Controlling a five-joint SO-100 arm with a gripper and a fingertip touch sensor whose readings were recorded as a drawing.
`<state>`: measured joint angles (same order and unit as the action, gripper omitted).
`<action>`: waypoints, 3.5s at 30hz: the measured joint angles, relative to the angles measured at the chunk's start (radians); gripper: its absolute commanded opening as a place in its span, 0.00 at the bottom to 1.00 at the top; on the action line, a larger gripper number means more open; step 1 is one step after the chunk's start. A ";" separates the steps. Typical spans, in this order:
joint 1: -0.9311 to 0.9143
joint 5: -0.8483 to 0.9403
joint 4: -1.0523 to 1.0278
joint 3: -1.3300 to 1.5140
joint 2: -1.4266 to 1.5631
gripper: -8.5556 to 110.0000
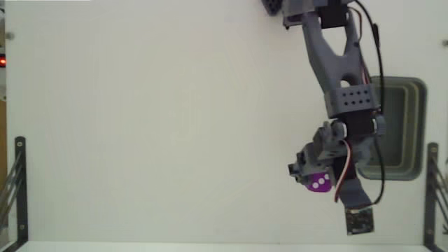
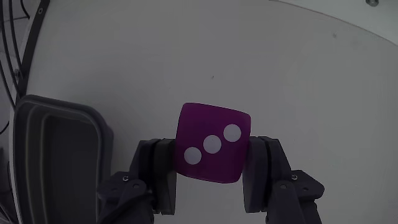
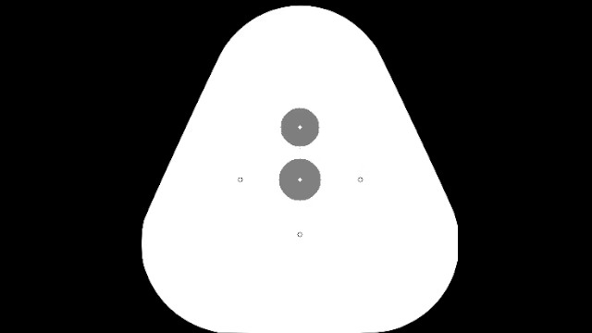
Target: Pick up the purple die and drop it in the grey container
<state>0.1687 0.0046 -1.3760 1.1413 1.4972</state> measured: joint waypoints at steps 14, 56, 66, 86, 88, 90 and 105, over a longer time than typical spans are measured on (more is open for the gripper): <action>0.058 -0.002 0.000 0.000 0.000 0.58; 0.390 0.000 -0.035 0.008 0.017 0.58; 0.436 -0.002 -0.035 0.008 0.017 0.58; 0.468 -0.002 -0.035 0.008 0.017 0.58; 0.468 -0.002 -0.035 0.008 0.017 0.58; 0.468 -0.002 -0.035 0.008 0.017 0.58; 0.468 -0.002 -0.035 0.008 0.017 0.58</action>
<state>0.6366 0.0031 -1.4113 1.1490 1.5140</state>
